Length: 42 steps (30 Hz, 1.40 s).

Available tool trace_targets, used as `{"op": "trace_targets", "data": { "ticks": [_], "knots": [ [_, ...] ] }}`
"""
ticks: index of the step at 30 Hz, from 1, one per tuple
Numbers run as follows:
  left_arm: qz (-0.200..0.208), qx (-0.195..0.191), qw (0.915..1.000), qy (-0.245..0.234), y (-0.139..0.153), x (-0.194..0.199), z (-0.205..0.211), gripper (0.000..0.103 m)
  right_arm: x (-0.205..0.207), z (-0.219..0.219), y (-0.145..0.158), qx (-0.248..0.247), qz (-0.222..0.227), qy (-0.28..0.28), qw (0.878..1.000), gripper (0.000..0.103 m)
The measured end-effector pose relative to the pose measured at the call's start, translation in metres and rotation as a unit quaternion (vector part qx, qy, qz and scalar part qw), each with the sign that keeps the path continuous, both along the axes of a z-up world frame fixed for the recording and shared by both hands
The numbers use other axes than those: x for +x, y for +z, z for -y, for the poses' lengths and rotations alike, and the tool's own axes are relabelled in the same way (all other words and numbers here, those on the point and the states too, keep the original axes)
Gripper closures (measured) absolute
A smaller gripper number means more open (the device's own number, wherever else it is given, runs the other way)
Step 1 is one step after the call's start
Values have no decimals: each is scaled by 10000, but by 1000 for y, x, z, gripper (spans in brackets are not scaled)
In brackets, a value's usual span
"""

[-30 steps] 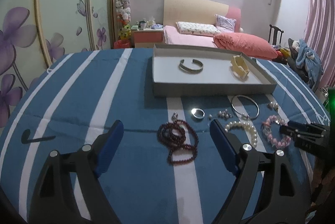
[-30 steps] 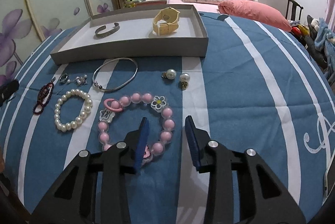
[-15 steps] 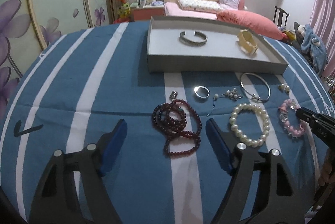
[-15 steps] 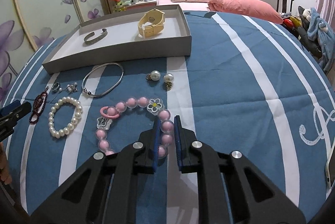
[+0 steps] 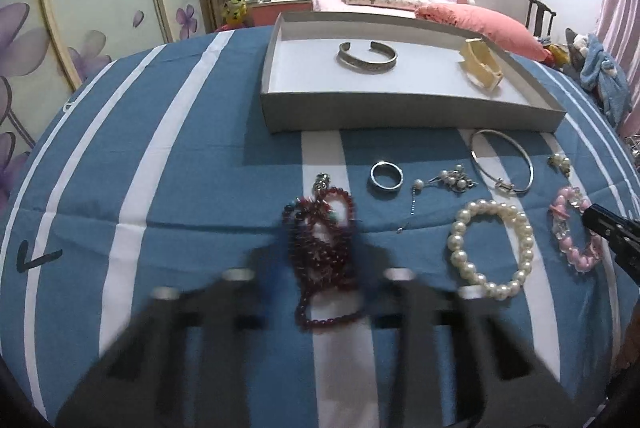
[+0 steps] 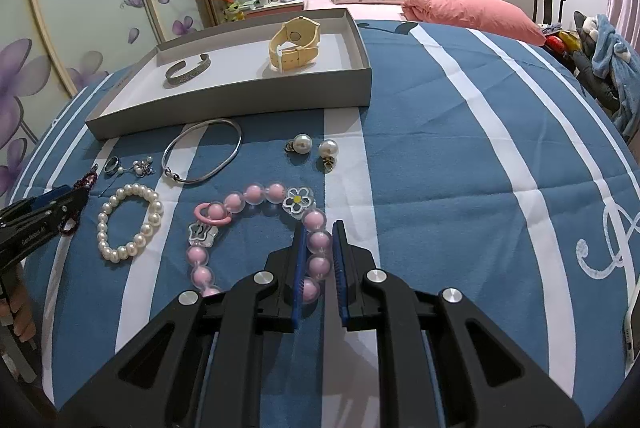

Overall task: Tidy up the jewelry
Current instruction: 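Grasp the pink bead bracelet with the right tool while the left tool grasps the dark red beads, then carry both bracelets into the gray tray and open both tools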

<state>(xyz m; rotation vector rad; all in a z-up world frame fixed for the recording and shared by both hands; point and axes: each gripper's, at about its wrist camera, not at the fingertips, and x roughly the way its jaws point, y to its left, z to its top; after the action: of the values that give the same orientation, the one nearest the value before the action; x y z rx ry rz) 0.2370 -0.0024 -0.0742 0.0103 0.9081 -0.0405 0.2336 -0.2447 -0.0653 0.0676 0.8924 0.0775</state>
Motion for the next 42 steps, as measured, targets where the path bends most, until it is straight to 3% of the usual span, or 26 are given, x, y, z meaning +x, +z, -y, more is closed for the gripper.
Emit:
{"op": "trace_targets", "data": {
  "ticks": [5,16,25,42],
  "knots": [
    [65,-261,9996,-68,3,-4,-8,94,0,1,0,51,6,-5,10000,89],
    [798,-853,9930,-187,47,-24,-28,94,-9,3,10,226,391,78,9989,89],
    [1318,-990,9855,-397,83,-45,-21,94,-20,-2,28,331,822,234,9958,89],
    [1849,-1078,9747,-641,122,-52,-10,94,-27,-15,77,461,1586,497,9850,89]
  ]
}}
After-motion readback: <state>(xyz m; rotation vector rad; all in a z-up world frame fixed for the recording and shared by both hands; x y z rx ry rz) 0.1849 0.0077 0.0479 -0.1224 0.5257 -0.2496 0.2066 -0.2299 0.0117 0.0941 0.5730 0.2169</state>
